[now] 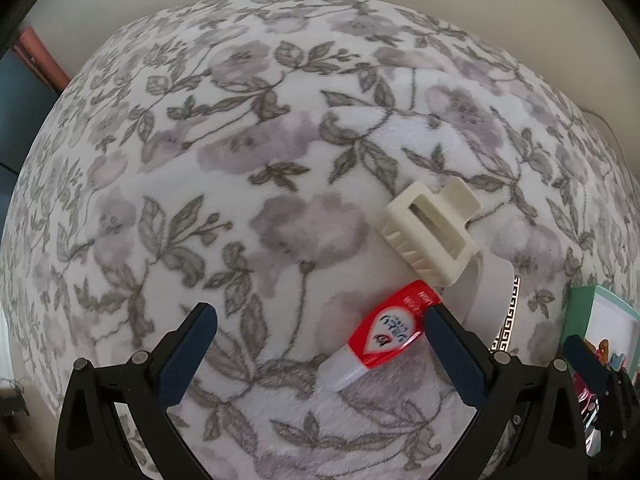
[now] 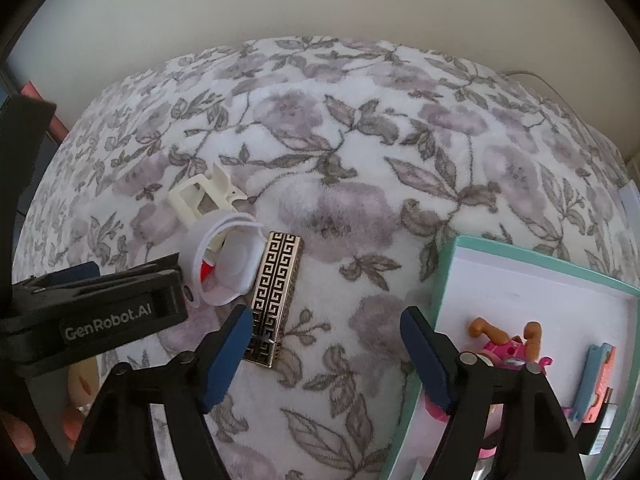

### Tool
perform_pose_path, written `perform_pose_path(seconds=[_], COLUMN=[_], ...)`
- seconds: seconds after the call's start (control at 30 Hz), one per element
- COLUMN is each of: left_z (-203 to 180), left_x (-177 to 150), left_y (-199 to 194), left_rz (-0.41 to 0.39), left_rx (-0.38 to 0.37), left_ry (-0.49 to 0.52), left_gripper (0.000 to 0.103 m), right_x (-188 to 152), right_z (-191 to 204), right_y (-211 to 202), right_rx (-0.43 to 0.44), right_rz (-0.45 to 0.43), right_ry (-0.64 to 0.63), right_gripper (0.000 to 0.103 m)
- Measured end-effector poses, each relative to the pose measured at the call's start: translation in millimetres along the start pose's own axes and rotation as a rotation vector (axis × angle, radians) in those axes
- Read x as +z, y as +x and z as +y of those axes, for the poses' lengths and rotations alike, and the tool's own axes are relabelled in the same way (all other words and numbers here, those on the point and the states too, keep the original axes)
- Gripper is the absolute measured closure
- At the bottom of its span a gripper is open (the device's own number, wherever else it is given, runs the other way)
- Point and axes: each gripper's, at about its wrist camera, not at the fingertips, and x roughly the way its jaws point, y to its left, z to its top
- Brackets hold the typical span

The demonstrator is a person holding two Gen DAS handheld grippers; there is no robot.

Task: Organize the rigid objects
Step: 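Close the left tool on the red tube while the right tool closes on the gold-black bar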

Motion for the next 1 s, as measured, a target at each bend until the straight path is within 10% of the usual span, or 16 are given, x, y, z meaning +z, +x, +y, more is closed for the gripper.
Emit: perform_pose_path(seconds=[1.0], left_z=[-24], left_x=[-7], left_y=[-10], left_rz=[0.014], left_rx=[-0.005], left_ry=[0.114], left_gripper=[0.020], right_x=[0], right_z=[7], right_y=[6], right_rx=[0.032], right_rz=[-0.004], right_ry=[-0.019], right_gripper=[0.053])
